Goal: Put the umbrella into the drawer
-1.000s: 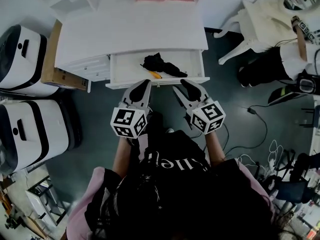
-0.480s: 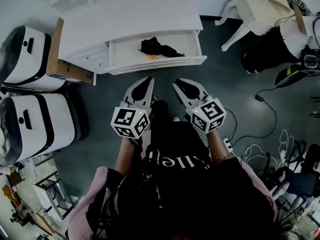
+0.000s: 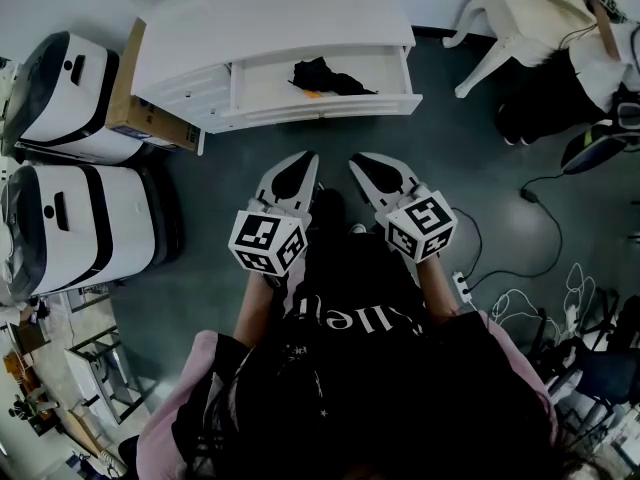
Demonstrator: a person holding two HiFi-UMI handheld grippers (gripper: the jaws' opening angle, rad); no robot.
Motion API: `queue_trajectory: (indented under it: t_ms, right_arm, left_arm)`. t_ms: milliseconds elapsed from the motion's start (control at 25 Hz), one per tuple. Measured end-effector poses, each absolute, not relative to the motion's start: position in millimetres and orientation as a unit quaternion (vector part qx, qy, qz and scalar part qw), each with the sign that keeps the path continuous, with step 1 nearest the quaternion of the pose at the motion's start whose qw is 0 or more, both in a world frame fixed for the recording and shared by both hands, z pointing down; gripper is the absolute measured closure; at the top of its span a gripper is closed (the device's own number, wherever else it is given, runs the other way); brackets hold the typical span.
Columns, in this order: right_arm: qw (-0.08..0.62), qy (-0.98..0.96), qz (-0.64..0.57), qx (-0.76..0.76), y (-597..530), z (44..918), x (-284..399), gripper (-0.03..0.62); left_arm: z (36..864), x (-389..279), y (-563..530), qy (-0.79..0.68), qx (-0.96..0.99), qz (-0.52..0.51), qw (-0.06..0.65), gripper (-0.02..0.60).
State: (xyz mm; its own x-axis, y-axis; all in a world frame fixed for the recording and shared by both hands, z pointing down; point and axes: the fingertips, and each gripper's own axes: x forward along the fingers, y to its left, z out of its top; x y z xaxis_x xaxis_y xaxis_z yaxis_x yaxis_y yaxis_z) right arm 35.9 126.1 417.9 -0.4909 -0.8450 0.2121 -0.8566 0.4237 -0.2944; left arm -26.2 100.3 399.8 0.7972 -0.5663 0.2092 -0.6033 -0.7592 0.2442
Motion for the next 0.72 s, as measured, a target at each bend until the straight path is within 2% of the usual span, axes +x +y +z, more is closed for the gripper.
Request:
queue_trajectory:
  t_ms: [720]
  right_arm:
    - [0.038, -0.855, 0.178, 0.485, 138.5, 414.6, 19.3, 0.54]
  left_arm:
    - [396.1, -32.7, 113.3, -0.313, 0.938, 0.056, 0.141, 0.558]
